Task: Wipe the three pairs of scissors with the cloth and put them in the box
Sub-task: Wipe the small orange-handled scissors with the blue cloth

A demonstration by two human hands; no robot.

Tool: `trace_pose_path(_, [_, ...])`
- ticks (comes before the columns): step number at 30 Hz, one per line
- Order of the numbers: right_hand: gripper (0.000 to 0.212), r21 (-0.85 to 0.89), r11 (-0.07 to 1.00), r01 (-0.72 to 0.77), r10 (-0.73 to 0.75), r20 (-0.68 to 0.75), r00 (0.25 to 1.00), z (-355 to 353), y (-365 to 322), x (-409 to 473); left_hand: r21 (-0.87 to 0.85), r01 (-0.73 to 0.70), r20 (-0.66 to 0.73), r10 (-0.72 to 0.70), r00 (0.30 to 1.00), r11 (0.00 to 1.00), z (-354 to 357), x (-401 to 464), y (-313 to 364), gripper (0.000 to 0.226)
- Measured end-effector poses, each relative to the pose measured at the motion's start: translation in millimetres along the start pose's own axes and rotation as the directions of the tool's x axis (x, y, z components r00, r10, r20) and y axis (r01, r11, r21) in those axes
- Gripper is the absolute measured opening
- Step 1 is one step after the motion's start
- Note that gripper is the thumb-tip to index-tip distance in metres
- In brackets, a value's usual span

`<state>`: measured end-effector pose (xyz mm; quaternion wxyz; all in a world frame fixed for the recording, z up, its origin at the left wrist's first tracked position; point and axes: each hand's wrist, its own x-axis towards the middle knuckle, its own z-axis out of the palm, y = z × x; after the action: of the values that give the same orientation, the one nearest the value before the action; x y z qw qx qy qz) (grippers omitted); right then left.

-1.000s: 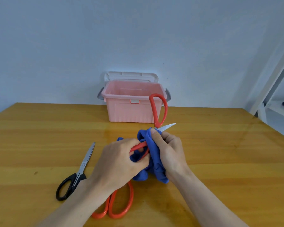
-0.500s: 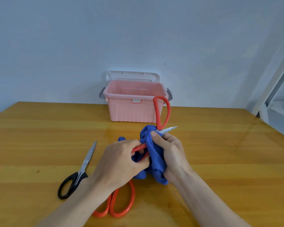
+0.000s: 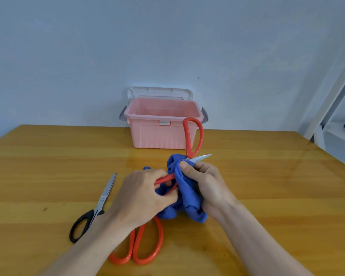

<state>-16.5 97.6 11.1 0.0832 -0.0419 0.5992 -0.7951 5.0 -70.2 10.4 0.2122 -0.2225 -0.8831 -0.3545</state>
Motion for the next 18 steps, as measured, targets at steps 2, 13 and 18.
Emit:
trace_pose_path(2, [0.027, 0.018, 0.999, -0.034, 0.033, 0.078, 0.996, -5, -3, 1, -0.029, 0.005, 0.027, -0.004, 1.000, 1.000, 1, 0, -1, 0.032])
trace_pose_path(13, [0.058, -0.033, 0.996, 0.085, -0.089, -0.149, 0.985, 10, -3, -5, -0.003, 0.003, -0.015, -0.003, 1.000, 1.000, 2, 1, -1, 0.027])
trace_pose_path(18, [0.038, -0.049, 0.993, 0.107, -0.112, -0.103, 0.988, 7, -2, -5, -0.037, 0.003, 0.017, -0.002, 1.000, 0.999, -2, 2, -3, 0.029])
